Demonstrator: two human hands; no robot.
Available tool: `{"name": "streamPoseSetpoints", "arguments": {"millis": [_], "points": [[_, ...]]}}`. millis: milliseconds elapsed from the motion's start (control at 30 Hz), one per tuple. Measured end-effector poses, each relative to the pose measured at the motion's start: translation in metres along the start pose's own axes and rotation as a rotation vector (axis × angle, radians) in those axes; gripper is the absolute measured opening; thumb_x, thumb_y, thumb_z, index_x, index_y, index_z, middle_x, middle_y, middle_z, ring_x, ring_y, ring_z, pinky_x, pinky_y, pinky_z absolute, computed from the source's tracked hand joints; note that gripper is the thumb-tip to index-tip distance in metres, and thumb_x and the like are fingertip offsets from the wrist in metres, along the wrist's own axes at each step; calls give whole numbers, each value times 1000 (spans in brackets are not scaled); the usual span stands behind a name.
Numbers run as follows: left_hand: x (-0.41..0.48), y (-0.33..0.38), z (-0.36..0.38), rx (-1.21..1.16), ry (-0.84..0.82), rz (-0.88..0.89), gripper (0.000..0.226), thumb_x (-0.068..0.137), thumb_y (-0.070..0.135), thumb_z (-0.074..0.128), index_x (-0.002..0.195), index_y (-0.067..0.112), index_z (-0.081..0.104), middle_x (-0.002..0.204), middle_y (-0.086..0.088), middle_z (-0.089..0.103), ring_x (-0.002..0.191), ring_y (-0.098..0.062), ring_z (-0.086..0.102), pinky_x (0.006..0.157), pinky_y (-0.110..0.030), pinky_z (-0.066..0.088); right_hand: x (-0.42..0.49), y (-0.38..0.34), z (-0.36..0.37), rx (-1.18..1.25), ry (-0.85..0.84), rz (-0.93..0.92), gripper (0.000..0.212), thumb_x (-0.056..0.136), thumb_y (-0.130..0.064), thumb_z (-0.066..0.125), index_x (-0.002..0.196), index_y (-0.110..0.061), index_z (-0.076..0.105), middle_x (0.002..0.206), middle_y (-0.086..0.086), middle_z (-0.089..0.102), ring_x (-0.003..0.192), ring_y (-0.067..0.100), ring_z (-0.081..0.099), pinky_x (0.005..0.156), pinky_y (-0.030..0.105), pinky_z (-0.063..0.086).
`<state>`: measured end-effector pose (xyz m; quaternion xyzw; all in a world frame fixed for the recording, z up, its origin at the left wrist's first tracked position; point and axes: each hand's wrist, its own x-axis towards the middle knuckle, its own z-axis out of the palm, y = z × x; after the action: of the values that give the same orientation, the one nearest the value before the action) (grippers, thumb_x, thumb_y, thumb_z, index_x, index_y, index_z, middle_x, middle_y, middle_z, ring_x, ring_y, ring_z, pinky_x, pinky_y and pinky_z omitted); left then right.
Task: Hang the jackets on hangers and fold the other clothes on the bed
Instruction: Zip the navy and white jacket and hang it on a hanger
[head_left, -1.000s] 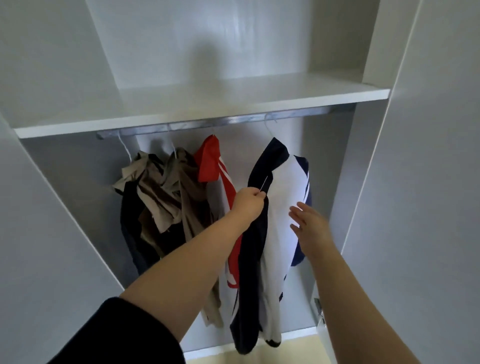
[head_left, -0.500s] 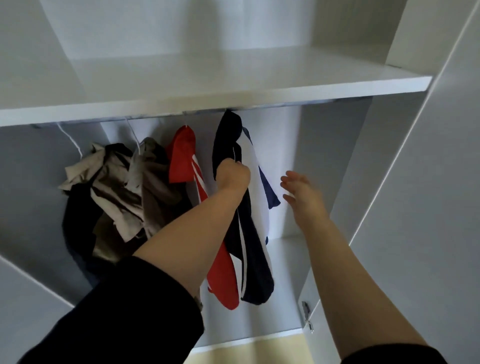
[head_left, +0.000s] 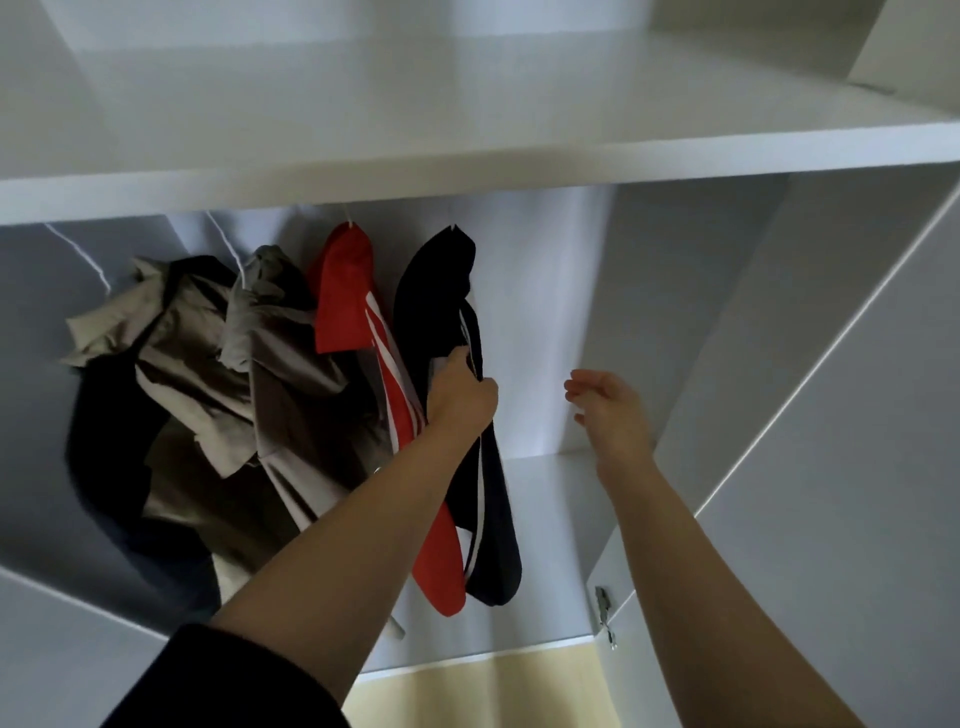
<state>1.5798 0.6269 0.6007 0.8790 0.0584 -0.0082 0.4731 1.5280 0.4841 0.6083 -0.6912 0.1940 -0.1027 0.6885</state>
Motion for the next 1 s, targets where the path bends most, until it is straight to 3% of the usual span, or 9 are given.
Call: {"name": "streamPoseSetpoints", "arguments": {"millis": [133, 200, 333, 433, 567, 700, 867, 1000], "points": [[-28, -6, -9, 269, 58, 354, 62, 94, 21, 53, 149, 13, 26, 149, -11, 29, 136, -25, 27, 111, -33, 25, -13, 5, -1, -135, 12, -45, 30, 89, 3, 44, 98, -19, 62, 106, 2, 65, 84, 6, 58, 69, 9, 41], [-45, -6, -12, 479, 88, 553, 64, 94, 28, 53, 149, 14, 26, 152, -13, 26, 140, -28, 21, 115, -40, 20, -26, 7, -6, -268, 57, -106, 32, 89, 1, 43, 106, -20, 60, 116, 0, 60, 97, 8, 57, 66, 4, 37], [-84, -3, -13, 703, 156, 757, 76, 90, 35, 56, 152, 21, 15, 157, -15, 18, 144, -35, 17, 115, -53, 16, -66, 6, -25, -489, 148, -324, 39, 96, -8, 46, 134, -13, 47, 140, 3, 44, 128, 15, 42, 98, 15, 31], [-113, -4, -5, 652, 147, 860, 82, 85, 34, 62, 152, 22, 15, 157, -15, 19, 143, -37, 18, 111, -58, 21, -103, 6, -50, -766, 219, -485, 50, 98, -17, 46, 146, -10, 33, 152, 8, 32, 139, 23, 27, 112, 26, 20], [-158, -2, 19, 606, 72, 995, 85, 85, 36, 62, 151, 25, 11, 158, -14, 17, 145, -36, 15, 111, -56, 21, -166, 13, -94, -934, 421, -524, 53, 95, -19, 49, 144, -2, 35, 152, 18, 31, 139, 36, 28, 114, 44, 25], [-220, 17, 48, 473, -59, 1113, 78, 86, 34, 62, 151, 21, 20, 156, -16, 21, 144, -38, 18, 109, -60, 23, -232, 20, -146, -1017, 588, -453, 54, 94, -21, 48, 141, 2, 38, 149, 22, 33, 137, 40, 31, 113, 46, 27], [-307, 40, 82, 381, -206, 1258, 66, 93, 38, 42, 152, 23, 16, 158, -14, 15, 146, -36, 12, 111, -58, 22, -308, 30, -218, -1024, 772, -370, 52, 92, -15, 56, 138, 5, 41, 146, 24, 37, 135, 42, 33, 112, 48, 29], [-383, 48, 101, 375, -270, 1339, 68, 94, 36, 47, 152, 24, 13, 159, -14, 13, 146, -36, 12, 111, -56, 20, -376, 45, -263, -1022, 816, -308, 56, 94, -16, 54, 143, 3, 35, 151, 21, 30, 141, 38, 26, 116, 45, 23]]}}
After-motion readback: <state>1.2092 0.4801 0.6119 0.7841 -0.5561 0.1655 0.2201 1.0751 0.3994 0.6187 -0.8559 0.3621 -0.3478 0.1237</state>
